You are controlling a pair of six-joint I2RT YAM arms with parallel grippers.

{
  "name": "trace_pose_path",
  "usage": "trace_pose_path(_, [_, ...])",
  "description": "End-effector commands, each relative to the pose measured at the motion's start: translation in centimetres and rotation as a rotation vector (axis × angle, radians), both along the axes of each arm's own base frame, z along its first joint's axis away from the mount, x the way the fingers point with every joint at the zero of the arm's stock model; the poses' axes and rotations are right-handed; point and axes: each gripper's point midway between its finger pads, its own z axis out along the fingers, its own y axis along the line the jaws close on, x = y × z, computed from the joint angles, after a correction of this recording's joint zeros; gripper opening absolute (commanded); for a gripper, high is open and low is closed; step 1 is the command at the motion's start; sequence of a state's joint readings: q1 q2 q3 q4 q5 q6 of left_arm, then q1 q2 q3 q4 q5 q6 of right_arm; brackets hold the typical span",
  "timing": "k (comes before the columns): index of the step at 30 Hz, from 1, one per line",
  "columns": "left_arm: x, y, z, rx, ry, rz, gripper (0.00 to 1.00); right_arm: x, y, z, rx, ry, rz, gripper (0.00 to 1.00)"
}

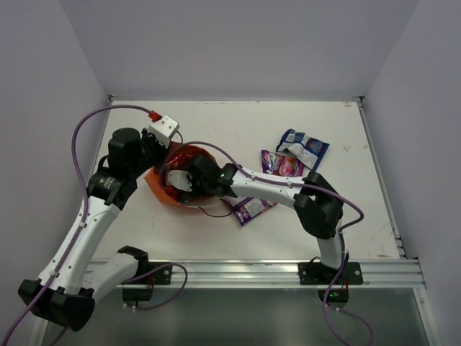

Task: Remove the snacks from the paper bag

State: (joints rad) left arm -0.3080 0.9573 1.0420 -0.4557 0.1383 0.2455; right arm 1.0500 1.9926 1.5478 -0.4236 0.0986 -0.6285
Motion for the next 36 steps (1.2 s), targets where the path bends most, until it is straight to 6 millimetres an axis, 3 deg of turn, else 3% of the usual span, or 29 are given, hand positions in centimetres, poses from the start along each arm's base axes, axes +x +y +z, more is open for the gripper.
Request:
trace_pose_path(1, [0.4,-0.3,4.3,-0.044,-0.125,-0.005,0.0,0.6,-2.3,3.8,0.01,-0.067,-0.083,0.17])
trace_pose_path(4, [0.5,-0.2,4.1,-0.042,-0.121,-0.002,0.0,0.5,-2.4,5.8,0.063,-0.089,-0.091,0.01])
trace_pose_path(15, [0.4,-0.5,4.3,-0.048,-0.124,-0.018,0.0,-0.3,0.5,16.3,0.439,-0.135,-0.065,0.0])
trace_pose_path(27, [0.3,-0.3,4.6,-0.056,-0.135,-0.006,0.0,-1.5,0.9,26.6,0.804,-0.187,-0.05,0.0])
trace_pose_path(30, [0.3,-0.2,5.5,-0.063,-0.153,0.001,0.0,-0.9,1.0,27.3,0.846,-0.203,-0.079,0.0])
trace_pose_path(32, [0.3,-0.1,6.2,-0.073,-0.168,0.012,0.0,-0.5,1.2,26.8,0.832,-0.196,-0.092,0.0])
trace_pose_path(36, [0.3,0.3,6.9,-0.075,-0.188,0.033,0.0,-1.2,1.4,26.4,0.831,-0.165,-0.06,0.0])
